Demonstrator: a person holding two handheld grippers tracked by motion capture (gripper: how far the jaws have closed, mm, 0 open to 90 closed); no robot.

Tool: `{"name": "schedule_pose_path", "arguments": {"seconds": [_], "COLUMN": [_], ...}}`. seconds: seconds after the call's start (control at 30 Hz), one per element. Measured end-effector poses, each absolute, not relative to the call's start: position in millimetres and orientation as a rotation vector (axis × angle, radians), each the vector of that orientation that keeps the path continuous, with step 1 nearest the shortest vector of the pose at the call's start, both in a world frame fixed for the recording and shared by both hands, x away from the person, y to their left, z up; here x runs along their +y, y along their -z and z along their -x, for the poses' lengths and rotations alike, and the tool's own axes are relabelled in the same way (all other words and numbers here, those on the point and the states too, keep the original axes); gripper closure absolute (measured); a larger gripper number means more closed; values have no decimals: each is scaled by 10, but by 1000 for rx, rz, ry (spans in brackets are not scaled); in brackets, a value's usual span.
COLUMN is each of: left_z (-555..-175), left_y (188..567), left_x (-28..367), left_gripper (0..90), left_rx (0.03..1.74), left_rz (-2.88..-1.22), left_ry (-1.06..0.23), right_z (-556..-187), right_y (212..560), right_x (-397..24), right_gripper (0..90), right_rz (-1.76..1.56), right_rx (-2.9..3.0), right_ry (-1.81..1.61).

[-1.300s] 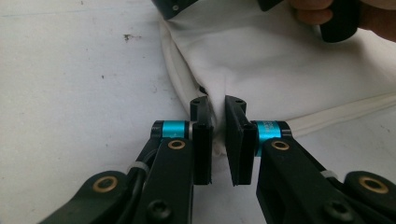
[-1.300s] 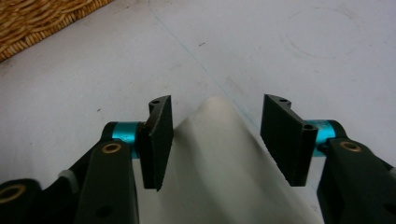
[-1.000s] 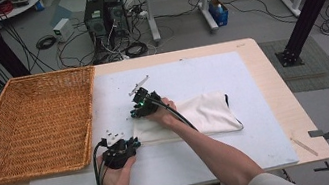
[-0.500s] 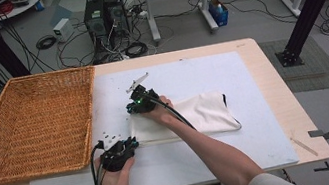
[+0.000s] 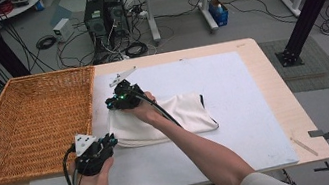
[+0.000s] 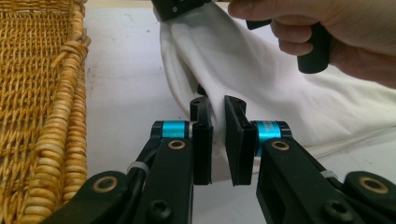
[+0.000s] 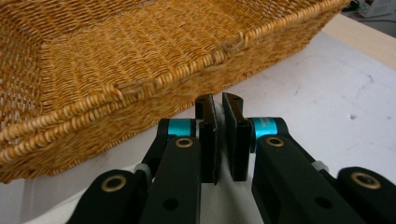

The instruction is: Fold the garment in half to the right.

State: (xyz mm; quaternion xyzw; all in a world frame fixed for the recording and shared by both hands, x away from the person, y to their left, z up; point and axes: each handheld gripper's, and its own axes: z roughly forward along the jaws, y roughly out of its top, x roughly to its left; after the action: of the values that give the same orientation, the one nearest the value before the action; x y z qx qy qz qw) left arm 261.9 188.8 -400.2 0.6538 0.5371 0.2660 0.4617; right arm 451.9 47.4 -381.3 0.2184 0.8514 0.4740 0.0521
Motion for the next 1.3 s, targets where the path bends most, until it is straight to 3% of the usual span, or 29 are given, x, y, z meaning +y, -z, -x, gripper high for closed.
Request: {"name": "schedule_pose_path", "arguments": {"seconds": [0.4,1.3], "left_z": [-2823,-3350], "left_y": [3939,4197], "left_x": [1358,-67], "left_gripper": [815,814], "left_rx": [1192,969], "left_rz": [-1661,-1815], "left_ry": [-595,-339], "right_z": [-4625,-4774], "right_y": [3715,3993], "right_x": [-113,-1711], "right_gripper": [867,866], "right_rz": [-674,-946], "right_rx": [2578,2489], "right_ry": [-1421,-1310]}}
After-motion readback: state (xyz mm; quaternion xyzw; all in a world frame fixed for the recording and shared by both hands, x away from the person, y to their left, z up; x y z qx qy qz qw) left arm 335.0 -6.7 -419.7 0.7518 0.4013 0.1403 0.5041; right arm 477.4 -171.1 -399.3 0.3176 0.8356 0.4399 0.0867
